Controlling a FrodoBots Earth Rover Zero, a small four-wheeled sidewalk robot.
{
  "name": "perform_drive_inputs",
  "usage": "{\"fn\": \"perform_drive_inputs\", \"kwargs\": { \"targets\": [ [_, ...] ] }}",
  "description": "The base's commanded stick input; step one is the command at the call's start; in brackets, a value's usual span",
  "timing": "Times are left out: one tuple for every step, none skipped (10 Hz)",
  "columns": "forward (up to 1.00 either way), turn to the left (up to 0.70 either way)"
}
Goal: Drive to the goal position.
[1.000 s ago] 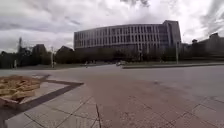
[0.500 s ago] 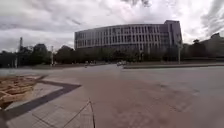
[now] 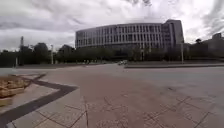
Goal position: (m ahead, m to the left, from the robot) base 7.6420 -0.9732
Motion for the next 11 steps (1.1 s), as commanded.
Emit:
{"fn": "perform_drive_inputs", "kwargs": {
  "targets": [
    [0.7, 0.01],
    [0.7, 0.01],
    [0.7, 0.01],
    [0.7, 0.01],
    [0.7, 0.01],
    [0.7, 0.01],
    [0.7, 0.01],
    [0.7, 0.01],
    [0.7, 0.01],
    [0.7, 0.01],
    [0.7, 0.01]
  ]
}}
